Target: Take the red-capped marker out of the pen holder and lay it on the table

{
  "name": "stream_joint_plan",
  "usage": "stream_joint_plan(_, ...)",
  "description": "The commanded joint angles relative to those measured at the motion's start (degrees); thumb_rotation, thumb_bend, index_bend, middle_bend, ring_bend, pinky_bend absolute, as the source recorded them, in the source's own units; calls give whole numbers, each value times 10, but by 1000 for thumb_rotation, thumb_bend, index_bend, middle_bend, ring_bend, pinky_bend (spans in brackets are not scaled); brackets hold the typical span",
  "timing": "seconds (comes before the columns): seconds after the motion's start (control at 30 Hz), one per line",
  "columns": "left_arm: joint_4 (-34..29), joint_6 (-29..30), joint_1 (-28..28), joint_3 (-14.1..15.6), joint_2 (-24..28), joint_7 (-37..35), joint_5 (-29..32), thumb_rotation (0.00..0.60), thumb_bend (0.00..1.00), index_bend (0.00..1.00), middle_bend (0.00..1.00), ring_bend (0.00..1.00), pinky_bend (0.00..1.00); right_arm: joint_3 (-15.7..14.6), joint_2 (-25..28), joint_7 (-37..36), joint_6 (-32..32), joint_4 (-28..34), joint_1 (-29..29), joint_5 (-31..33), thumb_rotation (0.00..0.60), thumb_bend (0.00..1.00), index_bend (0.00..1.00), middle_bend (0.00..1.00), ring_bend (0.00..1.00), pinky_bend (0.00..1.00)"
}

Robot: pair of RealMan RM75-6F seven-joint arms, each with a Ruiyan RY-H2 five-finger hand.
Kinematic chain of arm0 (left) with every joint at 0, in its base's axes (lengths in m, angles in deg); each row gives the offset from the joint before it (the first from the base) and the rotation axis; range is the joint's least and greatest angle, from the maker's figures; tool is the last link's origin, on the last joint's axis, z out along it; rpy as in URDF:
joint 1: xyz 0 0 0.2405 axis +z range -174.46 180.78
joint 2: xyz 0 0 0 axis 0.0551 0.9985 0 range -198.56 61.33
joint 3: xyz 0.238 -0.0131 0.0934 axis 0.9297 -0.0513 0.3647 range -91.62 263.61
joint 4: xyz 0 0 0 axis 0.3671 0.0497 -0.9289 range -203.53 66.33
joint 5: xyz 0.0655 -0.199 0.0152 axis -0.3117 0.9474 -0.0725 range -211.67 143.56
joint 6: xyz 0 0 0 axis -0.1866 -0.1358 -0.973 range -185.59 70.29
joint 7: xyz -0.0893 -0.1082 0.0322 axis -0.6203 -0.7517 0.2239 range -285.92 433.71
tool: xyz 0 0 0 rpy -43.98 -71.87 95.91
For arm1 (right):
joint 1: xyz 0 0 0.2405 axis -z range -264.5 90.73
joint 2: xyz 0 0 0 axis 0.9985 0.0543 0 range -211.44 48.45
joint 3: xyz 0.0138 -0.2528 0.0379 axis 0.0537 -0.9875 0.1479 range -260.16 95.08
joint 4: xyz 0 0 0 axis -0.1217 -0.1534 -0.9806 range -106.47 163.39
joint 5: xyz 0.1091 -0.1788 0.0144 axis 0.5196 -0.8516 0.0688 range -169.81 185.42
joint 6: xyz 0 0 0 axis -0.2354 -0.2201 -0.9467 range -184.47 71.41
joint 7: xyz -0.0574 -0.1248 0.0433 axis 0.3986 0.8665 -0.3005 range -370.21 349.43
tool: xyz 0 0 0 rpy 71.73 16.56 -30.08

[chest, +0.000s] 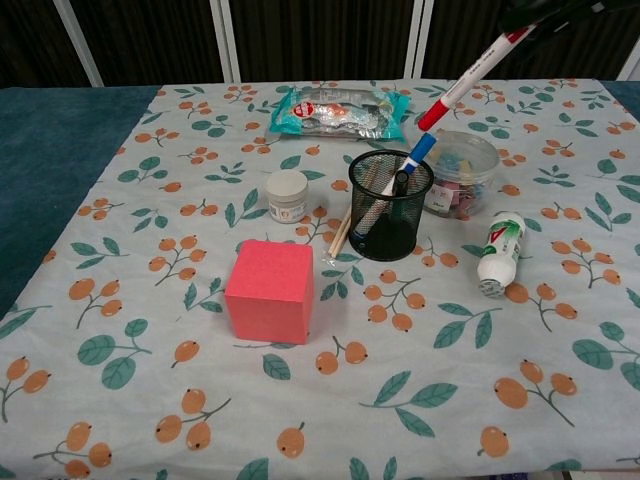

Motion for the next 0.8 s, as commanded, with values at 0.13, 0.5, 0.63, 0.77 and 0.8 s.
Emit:
stream_joint_plan(0.13,0,2,0,0,0,2,-1,600,542,191,39,8,0,3,26,-23,11,-15,34,-25,600,445,689,678,399,260)
stream_joint_plan(0.5,-1,2,0,1,-1,6,-3,600,542,191,39,8,0,-23,10,-44,6,-76,92,-78,600,453,700,678,399,260)
stream_joint_plan(0.63,-1,2,0,1,-2,7,-3,600,543,191,39,8,0,-34,-10,-42,4,-101,98,-86,600,465,701,678,399,260)
stream_joint_plan(0.77,-1,2,0,2,-3,9,-4,600,542,191,39,8,0,-45,-40,-38,0,-125,101,-90,600,466,705,678,399,260)
stream_joint_plan(0.8,-1,2,0,1,-3,9,-3,600,542,192,39,8,0,-47,-48,-38,-3,-131,101,-90,600,466,706,678,399,260)
